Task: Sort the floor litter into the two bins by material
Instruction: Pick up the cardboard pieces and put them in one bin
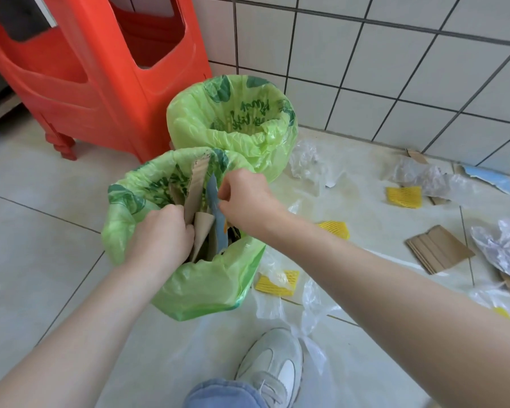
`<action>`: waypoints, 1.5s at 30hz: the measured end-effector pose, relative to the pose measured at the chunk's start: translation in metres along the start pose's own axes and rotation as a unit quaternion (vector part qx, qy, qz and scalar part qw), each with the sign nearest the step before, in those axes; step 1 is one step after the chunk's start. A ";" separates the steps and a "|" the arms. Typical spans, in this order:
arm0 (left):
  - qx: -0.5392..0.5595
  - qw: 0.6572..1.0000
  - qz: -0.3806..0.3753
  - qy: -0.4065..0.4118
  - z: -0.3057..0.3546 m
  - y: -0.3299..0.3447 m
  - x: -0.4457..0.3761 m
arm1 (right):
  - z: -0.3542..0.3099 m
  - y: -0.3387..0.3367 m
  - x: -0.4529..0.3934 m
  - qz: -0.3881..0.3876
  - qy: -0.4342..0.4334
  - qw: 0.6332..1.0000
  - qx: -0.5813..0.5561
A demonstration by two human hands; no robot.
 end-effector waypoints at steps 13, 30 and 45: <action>0.159 0.957 0.217 0.111 0.071 -0.054 0.019 | 0.052 -0.074 0.021 0.078 0.014 0.983 -0.168; 0.133 0.953 -0.165 0.218 0.241 0.155 0.072 | 0.352 -0.125 0.127 0.082 0.243 0.966 0.032; 0.070 0.943 -0.240 0.221 0.383 0.274 0.067 | 0.507 -0.228 0.174 0.303 0.358 0.882 0.047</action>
Point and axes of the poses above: each hand's wrist, its own x-axis away from the middle knuckle, its own y-axis out of the palm, z = x × y, the point moved 6 cm from there along -x, towards the middle knuckle, and after that the axes turned 6 degrees about z, right-handed, at the moved point
